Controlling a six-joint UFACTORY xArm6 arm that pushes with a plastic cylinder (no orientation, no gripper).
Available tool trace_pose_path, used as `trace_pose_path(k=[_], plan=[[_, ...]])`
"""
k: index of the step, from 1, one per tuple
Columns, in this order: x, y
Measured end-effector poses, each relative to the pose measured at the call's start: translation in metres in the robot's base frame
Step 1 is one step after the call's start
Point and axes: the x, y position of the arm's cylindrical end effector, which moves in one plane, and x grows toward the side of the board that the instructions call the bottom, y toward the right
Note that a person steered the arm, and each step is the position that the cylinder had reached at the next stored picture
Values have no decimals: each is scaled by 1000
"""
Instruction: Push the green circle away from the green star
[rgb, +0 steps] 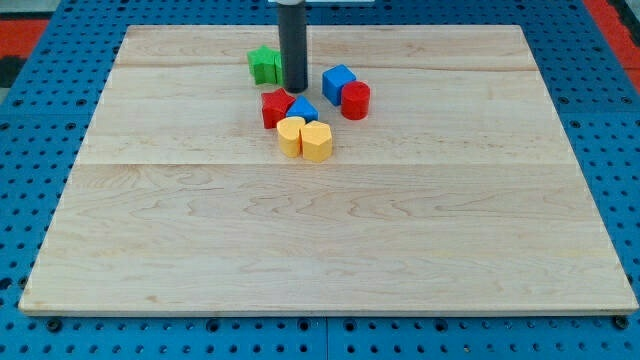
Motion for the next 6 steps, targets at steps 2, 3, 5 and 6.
trace_pose_path(k=[2, 3, 5, 6], plan=[[-46, 7], [-54, 48], [-79, -5], [-80, -58]])
